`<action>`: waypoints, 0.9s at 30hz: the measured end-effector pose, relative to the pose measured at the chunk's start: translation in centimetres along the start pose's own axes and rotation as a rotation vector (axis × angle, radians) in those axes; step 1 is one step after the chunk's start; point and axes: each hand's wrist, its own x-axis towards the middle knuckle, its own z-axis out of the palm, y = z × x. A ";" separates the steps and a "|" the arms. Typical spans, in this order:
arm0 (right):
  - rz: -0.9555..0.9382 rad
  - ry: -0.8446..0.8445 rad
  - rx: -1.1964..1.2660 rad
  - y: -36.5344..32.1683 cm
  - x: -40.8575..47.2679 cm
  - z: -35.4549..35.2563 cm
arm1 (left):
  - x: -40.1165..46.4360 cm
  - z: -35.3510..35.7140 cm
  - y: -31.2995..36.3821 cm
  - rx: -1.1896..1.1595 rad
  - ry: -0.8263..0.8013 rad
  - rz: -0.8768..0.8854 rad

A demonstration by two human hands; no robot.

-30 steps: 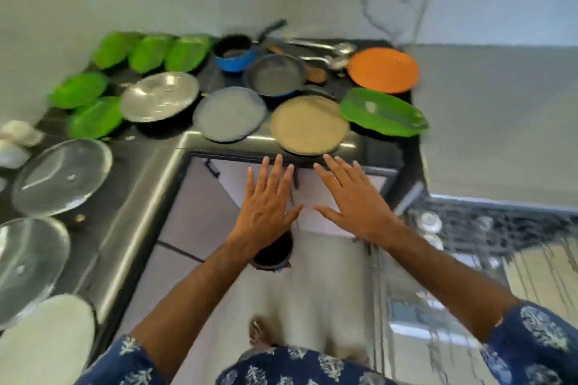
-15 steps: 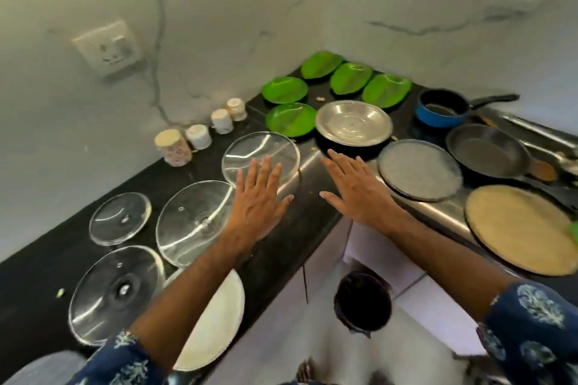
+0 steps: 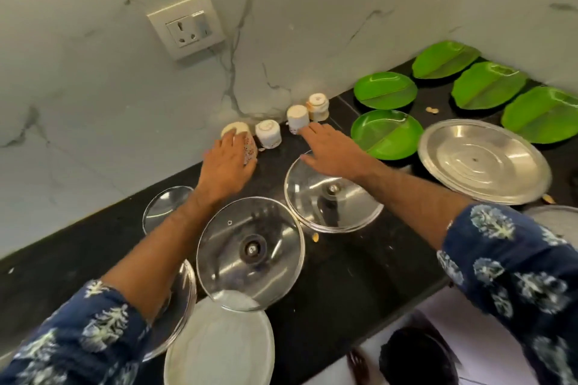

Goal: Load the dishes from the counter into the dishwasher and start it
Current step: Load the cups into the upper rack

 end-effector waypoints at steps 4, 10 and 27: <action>-0.046 -0.053 0.077 0.6 7.5 3.0 | 4.4 1.7 -3.9 0.018 -0.072 -0.109; -0.092 -0.093 -0.016 0.9 15.4 8.1 | 8.3 5.3 -6.4 -0.028 -0.182 -0.125; 0.025 0.104 0.090 0.8 14.4 8.4 | 10.7 4.7 -5.4 -0.274 -0.033 -0.241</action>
